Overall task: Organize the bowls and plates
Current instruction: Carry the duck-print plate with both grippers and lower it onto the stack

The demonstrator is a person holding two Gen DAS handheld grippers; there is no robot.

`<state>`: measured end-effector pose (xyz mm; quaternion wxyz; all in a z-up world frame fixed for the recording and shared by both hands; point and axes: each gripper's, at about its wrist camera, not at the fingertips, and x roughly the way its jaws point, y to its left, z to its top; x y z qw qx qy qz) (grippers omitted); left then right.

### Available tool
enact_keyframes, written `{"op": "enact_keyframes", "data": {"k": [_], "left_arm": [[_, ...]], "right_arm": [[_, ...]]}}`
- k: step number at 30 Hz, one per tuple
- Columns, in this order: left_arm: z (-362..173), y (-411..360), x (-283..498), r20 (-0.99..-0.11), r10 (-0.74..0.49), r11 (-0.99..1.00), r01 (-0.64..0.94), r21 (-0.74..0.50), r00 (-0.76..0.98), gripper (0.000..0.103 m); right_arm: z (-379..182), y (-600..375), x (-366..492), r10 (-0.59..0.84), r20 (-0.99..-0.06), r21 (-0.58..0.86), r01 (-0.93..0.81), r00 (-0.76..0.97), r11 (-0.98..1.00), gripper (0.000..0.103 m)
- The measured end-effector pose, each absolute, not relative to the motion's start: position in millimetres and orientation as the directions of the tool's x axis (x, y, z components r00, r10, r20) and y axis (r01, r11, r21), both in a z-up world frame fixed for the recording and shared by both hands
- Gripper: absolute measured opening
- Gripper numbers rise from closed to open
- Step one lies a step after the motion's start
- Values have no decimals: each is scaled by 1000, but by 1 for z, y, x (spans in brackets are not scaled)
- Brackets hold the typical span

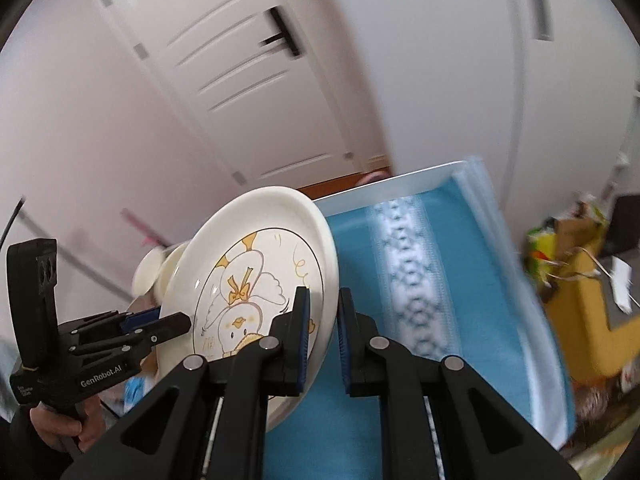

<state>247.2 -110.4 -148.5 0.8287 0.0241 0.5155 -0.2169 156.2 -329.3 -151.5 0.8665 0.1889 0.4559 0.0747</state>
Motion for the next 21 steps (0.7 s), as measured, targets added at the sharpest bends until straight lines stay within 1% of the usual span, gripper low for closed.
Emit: {"op": "enact_keyframes", "data": {"k": [6, 10, 17, 21], "left_arm": [[-163, -54, 212, -873, -246, 967, 175, -188, 421, 23], [-178, -29, 187, -886, -188, 982, 53, -183, 423, 23], [-218, 2, 154, -908, -143, 981, -63, -182, 395, 23], [-242, 9, 151, -920, -131, 977, -109, -183, 369, 23]], "right_arm": [[-177, -279, 161, 444, -774, 424, -151, 452, 893, 12], [-196, -247, 160, 502, -778, 444, -233, 378, 865, 12], [-230, -209, 158, 521, -810, 422, -349, 269, 837, 12], [-235, -195, 158, 510, -827, 396, -400, 237, 827, 12]]}}
